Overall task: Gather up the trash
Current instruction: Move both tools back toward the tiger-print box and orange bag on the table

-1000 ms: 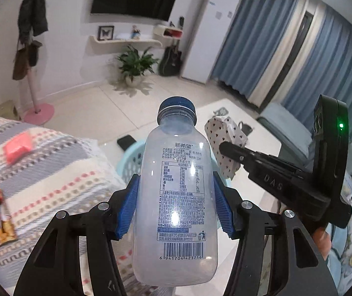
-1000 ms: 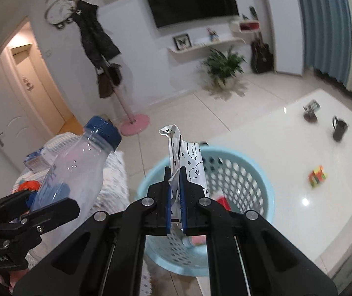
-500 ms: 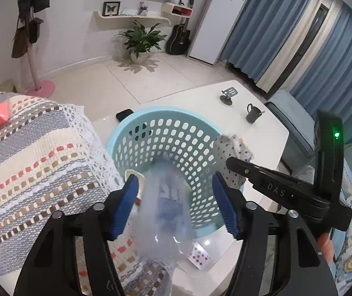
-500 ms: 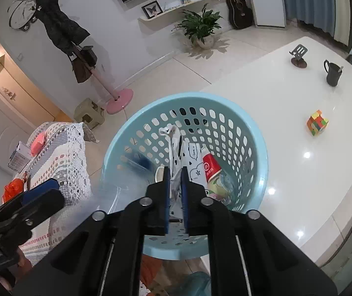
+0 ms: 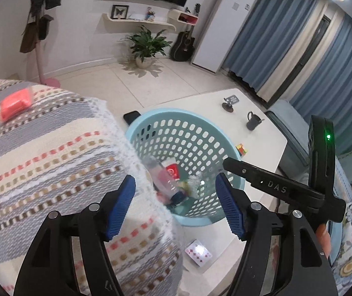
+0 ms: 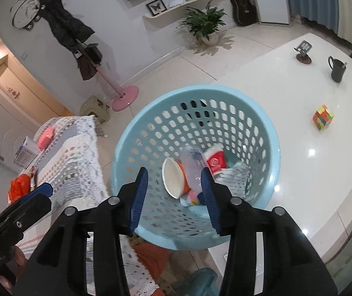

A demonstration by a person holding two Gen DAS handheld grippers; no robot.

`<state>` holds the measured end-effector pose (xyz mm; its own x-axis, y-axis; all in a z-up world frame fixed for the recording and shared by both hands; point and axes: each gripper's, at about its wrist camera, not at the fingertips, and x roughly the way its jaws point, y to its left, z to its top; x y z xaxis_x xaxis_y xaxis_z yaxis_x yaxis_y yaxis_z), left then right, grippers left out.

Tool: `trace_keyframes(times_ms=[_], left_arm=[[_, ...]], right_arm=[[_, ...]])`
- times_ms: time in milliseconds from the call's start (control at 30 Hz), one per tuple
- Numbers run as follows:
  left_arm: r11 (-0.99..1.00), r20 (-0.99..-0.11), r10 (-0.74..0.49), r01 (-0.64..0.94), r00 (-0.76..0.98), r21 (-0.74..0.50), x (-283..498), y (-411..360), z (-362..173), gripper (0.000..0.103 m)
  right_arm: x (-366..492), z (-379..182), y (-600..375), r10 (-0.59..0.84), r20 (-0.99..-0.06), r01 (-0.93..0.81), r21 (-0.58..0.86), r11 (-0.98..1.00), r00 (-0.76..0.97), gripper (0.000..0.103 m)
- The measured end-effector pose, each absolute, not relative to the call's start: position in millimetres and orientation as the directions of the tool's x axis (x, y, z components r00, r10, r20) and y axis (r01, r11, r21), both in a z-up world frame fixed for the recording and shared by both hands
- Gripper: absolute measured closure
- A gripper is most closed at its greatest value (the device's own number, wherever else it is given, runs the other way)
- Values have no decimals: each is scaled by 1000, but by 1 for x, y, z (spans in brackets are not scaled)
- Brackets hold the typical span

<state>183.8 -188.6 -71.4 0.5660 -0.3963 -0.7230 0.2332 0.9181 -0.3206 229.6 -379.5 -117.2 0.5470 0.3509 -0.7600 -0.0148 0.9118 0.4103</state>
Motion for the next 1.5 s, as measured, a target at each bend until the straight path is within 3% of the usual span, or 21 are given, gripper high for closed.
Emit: trace_keyframes(times_ms=[267, 400, 600, 700, 900, 1000, 1233, 1500], left_arm=[[935, -663, -334, 150, 669, -320, 147, -132, -42, 37], [951, -622, -257, 80, 739, -298, 121, -91, -22, 37], [964, -579, -81, -83, 811, -252, 78, -13, -1, 34], [961, -577, -12, -151, 816, -233, 59, 25, 0, 28], [945, -603, 61, -239, 796, -221, 34, 100, -7, 24], [945, -623, 24, -222, 782, -242, 31, 125, -17, 14], [979, -643, -18, -118, 766, -168, 39, 145, -40, 13], [983, -699, -110, -29, 706, -184, 73, 156, -63, 13]], right_arm=[[214, -64, -319, 365, -702, -175, 330, 928, 612, 61], [205, -38, -275, 409, -656, -280, 299, 912, 635, 54], [196, -17, -197, 498, -616, -423, 278, 862, 610, 52], [191, -14, -154, 533, -614, -481, 269, 835, 582, 39], [184, -20, -67, 570, -644, -590, 220, 777, 510, 32], [184, -31, -30, 559, -670, -621, 183, 762, 488, 24], [187, -55, 18, 523, -727, -652, 137, 746, 446, 20], [201, -76, 38, 516, -756, -658, 153, 737, 402, 22]])
